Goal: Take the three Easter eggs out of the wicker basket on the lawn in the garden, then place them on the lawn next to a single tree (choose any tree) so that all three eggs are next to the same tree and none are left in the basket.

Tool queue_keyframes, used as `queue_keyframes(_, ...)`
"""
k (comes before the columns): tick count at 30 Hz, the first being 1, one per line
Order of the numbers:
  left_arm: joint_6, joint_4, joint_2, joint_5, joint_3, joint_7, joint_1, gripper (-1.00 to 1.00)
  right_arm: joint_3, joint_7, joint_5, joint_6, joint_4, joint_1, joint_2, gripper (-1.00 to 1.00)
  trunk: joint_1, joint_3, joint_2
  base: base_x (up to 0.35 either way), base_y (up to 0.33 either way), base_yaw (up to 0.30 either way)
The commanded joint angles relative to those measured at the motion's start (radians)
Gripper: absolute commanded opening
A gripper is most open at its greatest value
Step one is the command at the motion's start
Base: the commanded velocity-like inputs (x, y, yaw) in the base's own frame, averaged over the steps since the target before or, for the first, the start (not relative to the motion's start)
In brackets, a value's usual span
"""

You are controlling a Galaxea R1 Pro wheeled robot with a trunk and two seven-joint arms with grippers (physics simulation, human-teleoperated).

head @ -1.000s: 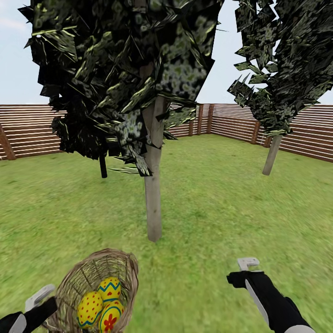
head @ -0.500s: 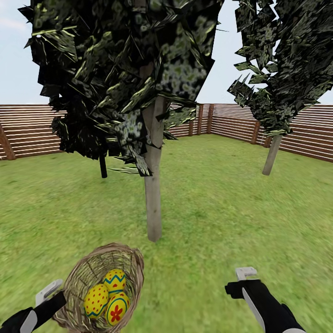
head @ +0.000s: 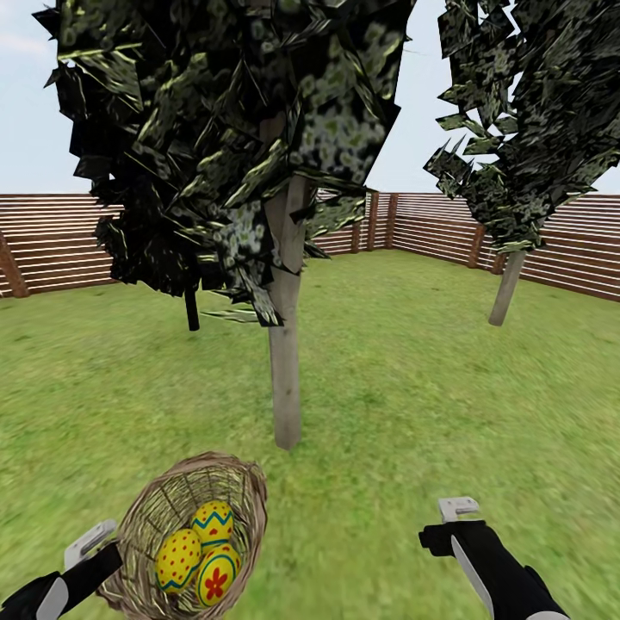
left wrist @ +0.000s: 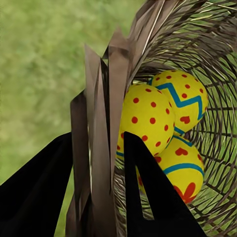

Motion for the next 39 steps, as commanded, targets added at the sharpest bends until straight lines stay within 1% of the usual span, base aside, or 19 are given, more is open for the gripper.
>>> queue_keyframes(1,0.009,-0.002,-0.001,0.007,0.009,-0.005,-0.001,-1.0,0.005,-0.003,-0.002,0.006,-0.002,-0.001,-0.001,1.0,0.004,-0.005,-0.009,0.0,0.0,0.0)
queue_keyframes(14,0.009,0.0,-0.006,0.007,0.007,-0.004,-0.001,-1.0,0.012,-0.004,0.001,0.004,0.006,-0.001,-0.001,1.0,0.054,-0.045,-0.1,0.0,0.0,0.0)
queue_keyframes(39,0.009,0.001,-0.006,0.005,0.007,-0.003,-0.001,-1.0,0.011,-0.004,-0.001,0.004,0.006,-0.001,0.0,1.0,0.15,-0.124,-0.275,0.0,0.0,0.0)
